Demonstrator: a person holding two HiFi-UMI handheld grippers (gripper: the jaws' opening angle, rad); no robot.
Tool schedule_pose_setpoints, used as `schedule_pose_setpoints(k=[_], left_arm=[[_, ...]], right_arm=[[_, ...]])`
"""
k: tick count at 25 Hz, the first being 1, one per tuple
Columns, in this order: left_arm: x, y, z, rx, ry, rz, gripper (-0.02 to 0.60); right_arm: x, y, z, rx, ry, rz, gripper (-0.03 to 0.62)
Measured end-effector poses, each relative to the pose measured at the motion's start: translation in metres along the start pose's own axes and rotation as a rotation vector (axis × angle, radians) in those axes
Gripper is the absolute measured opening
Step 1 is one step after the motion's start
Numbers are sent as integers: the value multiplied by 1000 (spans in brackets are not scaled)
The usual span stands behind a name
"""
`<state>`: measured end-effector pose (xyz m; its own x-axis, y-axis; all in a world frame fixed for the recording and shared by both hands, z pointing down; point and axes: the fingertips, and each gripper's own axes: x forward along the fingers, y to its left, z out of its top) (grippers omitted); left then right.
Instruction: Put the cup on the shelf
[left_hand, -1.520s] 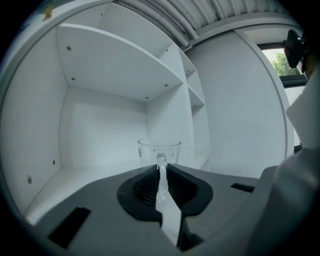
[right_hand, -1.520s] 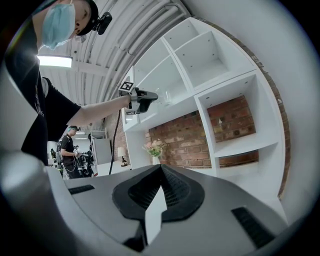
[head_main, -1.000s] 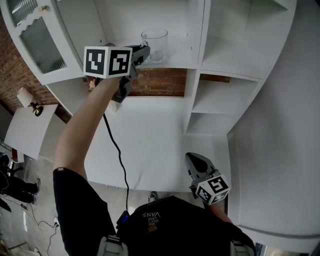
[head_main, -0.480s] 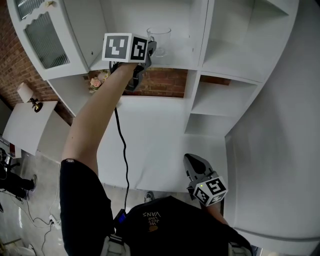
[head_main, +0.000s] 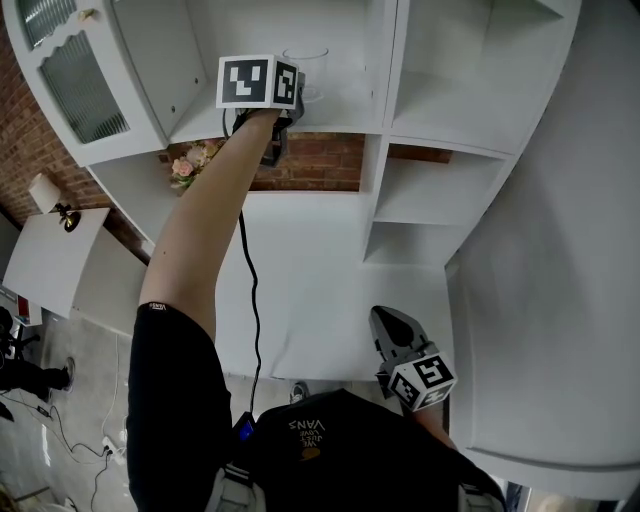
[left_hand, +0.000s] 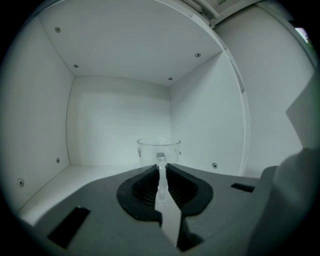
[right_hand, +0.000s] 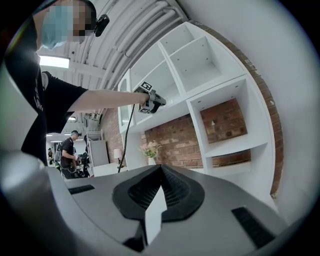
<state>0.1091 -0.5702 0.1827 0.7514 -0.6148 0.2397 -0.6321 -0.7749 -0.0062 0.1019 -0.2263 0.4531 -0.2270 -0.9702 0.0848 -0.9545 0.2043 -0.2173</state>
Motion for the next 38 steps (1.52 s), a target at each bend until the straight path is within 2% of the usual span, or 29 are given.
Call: schedule_pose_setpoints(k=[12,21,29,33,38], left_arm=[[22,9,6,24,14,94,34],[27,7,5,57,-19,77,35],[15,6,5,100,-60,100,107],[3,7,4,81,-103,114,138],[-18,0,1,62,-154,87,143]], right_arm=[[-11,-18,3,7,-15,-52,-5],[-13,-24,5,4,-18,-53,-5],[-13,-21,5,8,-11,-31,-5],[-12,-19,5,7,-9,-9,-5],[-11,-14,3,-5,3,29,-5]])
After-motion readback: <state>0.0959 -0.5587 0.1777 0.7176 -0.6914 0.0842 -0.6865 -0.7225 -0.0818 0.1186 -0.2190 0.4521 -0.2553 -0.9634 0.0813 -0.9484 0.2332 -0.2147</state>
